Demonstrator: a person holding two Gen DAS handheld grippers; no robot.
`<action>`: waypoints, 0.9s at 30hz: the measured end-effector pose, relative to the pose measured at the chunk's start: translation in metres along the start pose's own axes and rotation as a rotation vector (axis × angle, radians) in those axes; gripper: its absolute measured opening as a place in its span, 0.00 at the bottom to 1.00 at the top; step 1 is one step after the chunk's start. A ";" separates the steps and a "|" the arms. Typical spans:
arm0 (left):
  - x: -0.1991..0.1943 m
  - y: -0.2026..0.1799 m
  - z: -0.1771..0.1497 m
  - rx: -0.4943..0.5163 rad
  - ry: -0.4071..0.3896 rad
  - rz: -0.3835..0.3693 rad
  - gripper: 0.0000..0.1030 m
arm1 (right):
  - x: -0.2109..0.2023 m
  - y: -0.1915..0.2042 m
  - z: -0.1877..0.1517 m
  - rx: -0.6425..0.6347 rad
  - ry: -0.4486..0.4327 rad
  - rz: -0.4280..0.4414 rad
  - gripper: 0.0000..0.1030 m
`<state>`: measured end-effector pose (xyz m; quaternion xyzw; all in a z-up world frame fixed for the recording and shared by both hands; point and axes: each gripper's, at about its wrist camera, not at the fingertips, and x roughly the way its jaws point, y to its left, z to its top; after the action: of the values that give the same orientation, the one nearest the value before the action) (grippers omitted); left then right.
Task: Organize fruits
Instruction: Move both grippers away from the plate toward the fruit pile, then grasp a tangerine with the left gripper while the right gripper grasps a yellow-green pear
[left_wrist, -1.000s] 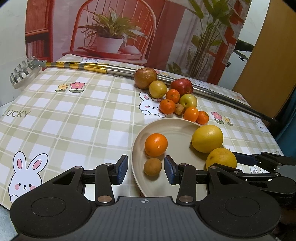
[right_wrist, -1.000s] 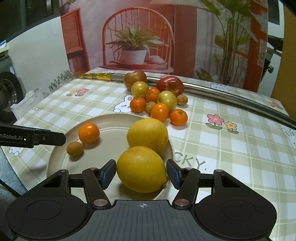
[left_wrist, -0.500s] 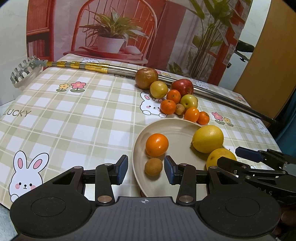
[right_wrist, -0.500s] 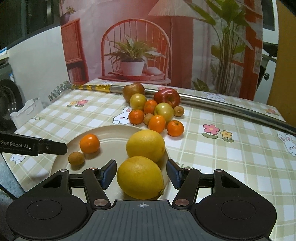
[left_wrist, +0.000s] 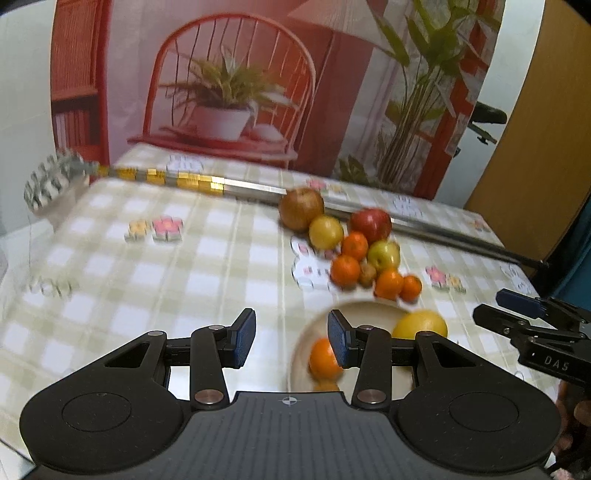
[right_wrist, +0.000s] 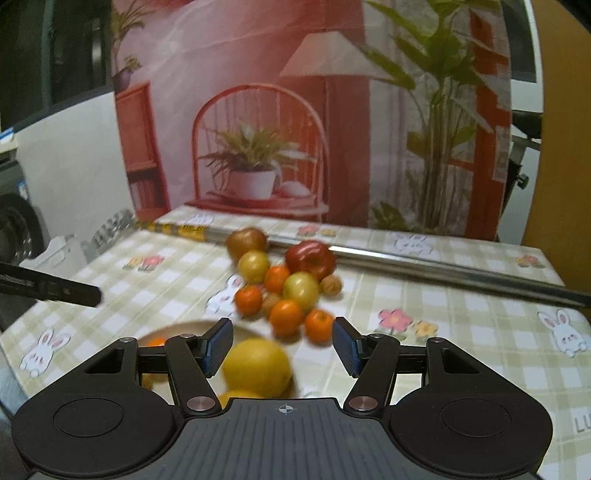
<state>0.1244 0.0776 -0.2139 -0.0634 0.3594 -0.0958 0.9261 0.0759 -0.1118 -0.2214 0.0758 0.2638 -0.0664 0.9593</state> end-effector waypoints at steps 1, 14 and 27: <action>-0.001 0.001 0.005 0.003 -0.004 0.000 0.44 | 0.001 -0.004 0.003 0.008 -0.004 -0.006 0.54; 0.039 -0.017 0.053 0.100 0.019 -0.052 0.44 | 0.024 -0.060 0.029 0.144 -0.028 -0.068 0.54; 0.138 -0.067 0.048 0.340 0.115 -0.095 0.51 | 0.039 -0.084 0.018 0.235 0.003 -0.064 0.54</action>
<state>0.2480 -0.0164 -0.2561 0.0826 0.3871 -0.2024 0.8958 0.1040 -0.2008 -0.2356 0.1794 0.2581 -0.1276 0.9407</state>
